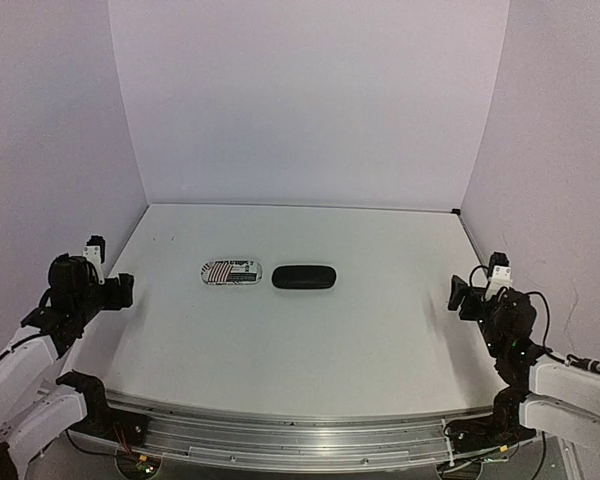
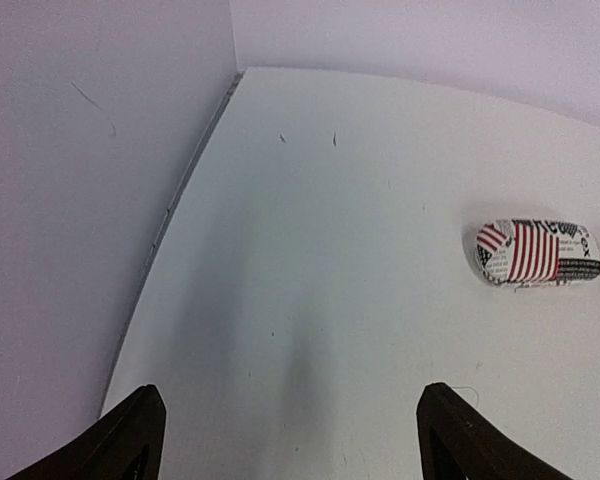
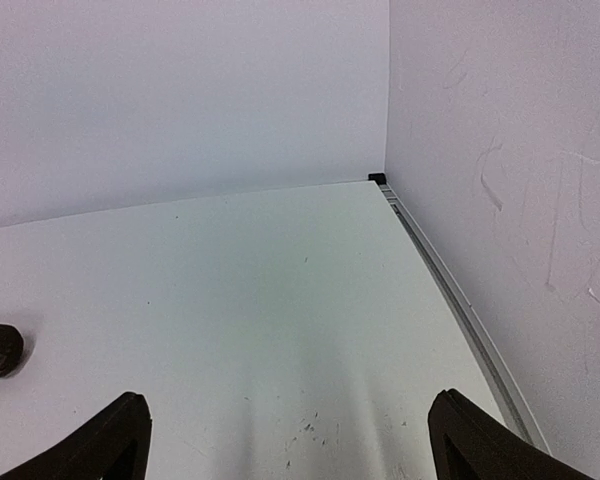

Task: Organize the sunglasses
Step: Reset both arms

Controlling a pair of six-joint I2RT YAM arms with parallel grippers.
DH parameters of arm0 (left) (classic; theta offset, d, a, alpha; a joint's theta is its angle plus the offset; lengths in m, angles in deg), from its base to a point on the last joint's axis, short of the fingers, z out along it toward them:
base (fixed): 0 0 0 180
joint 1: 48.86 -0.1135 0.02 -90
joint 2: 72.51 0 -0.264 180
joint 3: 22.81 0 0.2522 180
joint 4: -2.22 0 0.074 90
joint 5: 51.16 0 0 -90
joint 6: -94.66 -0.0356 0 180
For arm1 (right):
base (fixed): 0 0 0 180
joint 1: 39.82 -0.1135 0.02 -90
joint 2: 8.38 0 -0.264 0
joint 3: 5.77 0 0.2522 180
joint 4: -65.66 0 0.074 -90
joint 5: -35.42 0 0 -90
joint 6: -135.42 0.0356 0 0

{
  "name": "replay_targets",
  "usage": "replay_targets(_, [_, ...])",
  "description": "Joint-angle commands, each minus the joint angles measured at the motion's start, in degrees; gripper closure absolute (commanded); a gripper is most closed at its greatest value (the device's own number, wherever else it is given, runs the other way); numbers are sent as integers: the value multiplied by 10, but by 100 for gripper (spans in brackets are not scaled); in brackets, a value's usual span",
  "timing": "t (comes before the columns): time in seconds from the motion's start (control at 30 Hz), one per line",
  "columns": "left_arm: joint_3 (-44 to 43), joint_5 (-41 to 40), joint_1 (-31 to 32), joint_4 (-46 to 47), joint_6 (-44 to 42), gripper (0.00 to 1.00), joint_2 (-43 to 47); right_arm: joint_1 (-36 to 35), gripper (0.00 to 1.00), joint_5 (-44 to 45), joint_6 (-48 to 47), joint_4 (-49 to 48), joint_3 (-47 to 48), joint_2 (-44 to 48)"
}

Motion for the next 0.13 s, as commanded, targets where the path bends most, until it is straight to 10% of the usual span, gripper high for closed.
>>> replay_targets(0.0, [43, 0, -5, 160, 37, 16, 48, 1, 2, -1, -10, -88, -26, 1])
replay_targets(0.1, [68, 3, -5, 182, 49, 12, 51, 2, 2, -15, -15, -112, -34, -8])
